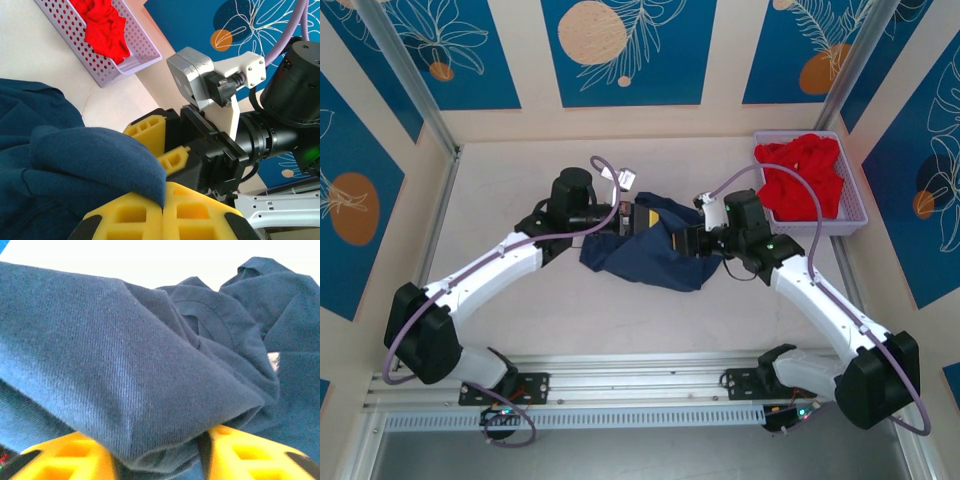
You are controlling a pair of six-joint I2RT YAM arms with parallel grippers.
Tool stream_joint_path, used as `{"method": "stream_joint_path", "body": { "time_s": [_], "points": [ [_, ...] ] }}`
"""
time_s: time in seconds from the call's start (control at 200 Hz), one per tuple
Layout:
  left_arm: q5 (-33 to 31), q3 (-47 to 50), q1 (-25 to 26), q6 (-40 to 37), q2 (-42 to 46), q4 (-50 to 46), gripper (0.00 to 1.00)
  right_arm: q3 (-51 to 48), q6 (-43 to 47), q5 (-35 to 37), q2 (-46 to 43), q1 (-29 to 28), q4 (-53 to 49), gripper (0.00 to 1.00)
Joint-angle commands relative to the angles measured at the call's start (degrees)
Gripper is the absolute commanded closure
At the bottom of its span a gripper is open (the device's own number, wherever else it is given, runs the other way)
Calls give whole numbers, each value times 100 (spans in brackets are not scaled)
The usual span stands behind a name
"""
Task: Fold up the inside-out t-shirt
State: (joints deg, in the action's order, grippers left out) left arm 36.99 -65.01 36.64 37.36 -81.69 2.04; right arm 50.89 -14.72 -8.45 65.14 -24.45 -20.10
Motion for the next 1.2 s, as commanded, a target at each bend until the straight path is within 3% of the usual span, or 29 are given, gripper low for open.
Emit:
{"method": "stream_joint_path", "body": {
  "time_s": [0.0,0.095,0.225,0.335,0.44,0.65,0.78,0.925,1.085,1.195],
  "points": [
    [-104,28,-35,-154,140,-107,100,255,130,82,158,-44,216,76],
    [-561,42,-34,-373,192,-404,100,572,87,-229,194,9,-82,100],
    [-2081,49,-26,-1017,213,-1233,100,1023,-591,-2189,56,519,-330,100],
    [-2425,103,-26,-1438,71,-1360,100,1037,-1655,-3531,101,757,486,100],
    [-2437,98,-17,-1614,26,-1350,92,1010,-2229,-3880,197,766,988,100],
    [-2837,354,130,-1937,444,-1305,60,993,-2629,-4056,402,857,1269,100],
    [-3287,580,345,-2247,899,-1384,52,999,-2698,-4099,475,931,1280,100],
    [-2620,673,573,-2610,1210,-1215,57,1037,-2684,-4183,524,976,1218,100],
    [-1469,145,738,-2706,617,-1114,67,1063,-2707,-4238,554,994,1219,100],
    [-1544,-169,730,-2668,203,-983,70,1072,-2685,-4273,539,1027,1167,100]
  ]
}}
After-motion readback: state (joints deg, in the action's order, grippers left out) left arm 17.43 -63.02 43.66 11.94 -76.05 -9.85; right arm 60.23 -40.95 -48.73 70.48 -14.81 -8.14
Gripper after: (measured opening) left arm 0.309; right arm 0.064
